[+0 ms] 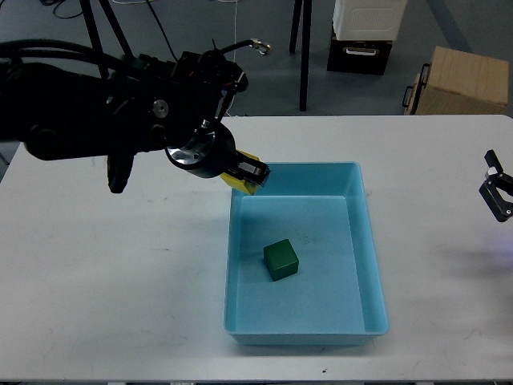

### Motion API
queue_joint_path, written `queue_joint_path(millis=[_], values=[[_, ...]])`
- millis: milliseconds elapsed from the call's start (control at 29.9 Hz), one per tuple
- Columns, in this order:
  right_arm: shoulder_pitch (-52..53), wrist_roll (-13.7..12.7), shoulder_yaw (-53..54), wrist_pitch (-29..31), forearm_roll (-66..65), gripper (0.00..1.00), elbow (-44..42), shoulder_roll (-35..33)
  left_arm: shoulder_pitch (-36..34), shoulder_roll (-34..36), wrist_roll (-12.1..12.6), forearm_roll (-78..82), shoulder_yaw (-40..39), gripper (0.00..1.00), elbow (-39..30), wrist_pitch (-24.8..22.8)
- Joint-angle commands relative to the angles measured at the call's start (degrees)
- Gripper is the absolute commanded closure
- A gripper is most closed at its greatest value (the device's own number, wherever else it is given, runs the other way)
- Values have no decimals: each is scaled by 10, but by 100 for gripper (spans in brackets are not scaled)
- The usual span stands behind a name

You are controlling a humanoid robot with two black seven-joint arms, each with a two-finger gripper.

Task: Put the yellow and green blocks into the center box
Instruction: 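Lift the yellow cube and carry it into the blue tray, then open the left gripper to drop the yellow cube beside the green one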

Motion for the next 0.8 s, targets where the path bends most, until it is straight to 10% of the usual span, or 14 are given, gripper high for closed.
queue_joint_path(millis=[0,334,501,769], values=[[2,0,0,0,-2,0,-1,1,18,-74,-9,-1,2,82,21,0],[2,0,-1,0,-11,0,-3,-13,95,-119,-38,0,1,41,56,0],[2,0,0,0,-15,0,-2,-18,113,-119,-89,-1,-24,1,83,0],[2,1,0,0,-15,0,-2,-22,86,-119,-111,-1,-47,0,82,0]])
